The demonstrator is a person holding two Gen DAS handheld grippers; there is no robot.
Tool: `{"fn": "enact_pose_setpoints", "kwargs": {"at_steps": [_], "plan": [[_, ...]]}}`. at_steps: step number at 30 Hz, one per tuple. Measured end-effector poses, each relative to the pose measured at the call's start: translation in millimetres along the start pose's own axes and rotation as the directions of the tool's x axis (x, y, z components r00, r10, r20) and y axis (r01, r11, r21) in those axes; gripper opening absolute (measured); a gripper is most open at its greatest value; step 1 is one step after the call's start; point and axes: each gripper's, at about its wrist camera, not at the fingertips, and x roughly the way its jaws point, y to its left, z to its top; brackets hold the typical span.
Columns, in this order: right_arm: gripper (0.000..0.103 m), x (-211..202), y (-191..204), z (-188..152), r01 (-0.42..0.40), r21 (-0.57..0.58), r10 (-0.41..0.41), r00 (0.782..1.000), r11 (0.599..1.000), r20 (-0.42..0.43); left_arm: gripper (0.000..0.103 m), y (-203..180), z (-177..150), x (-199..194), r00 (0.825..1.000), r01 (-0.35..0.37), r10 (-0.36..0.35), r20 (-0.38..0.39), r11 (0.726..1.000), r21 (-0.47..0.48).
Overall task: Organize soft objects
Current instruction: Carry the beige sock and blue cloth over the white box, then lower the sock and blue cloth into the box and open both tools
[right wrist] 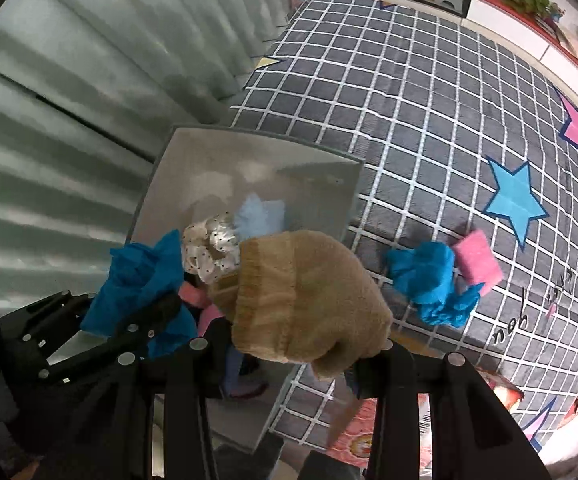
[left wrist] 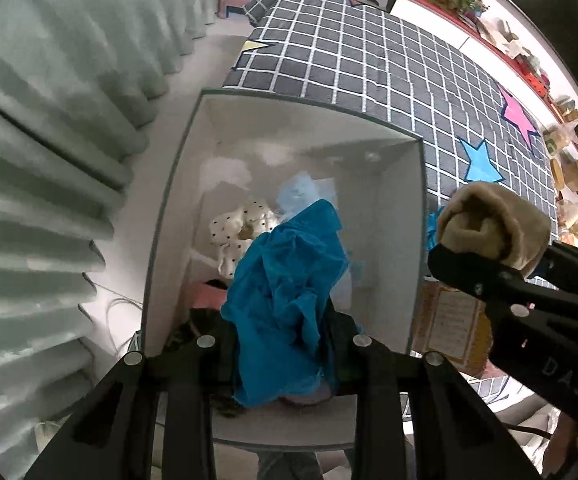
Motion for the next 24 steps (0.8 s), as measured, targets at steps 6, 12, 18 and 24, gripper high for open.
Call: {"fn": "enact_pose_setpoints", "kwargs": {"at_steps": [6,12,18,24], "plan": [[0.042,9.8,11.1,11.8,0.006,-0.012,-0.006,1.0,1.0,-0.016,0.033,9.4,9.4,8.3,1.0,-0.019,0.019,-0.006,1.0,-0.007],[0.042,17.2,16.1,27.7,0.004,-0.009,-0.004,1.0,1.0,-0.026,0.033,12.4,23.7,21.2,0.998,-0.064,0.064,-0.007,0.998,0.014],[0.042,32.4,12.6,39.5,0.004,0.015,-0.003,0.998,1.0,-0.058,0.033,12.9,32.2,35.5,0.997,-0.069,0.07,-0.028,0.997,0.022],[0.042,47.0,9.0,45.0,-0.006,0.036,0.009,0.996,0.999,-0.092,0.033,13.8,39.8,44.8,0.997,-0.069,0.069,-0.041,0.998,0.016]]}}
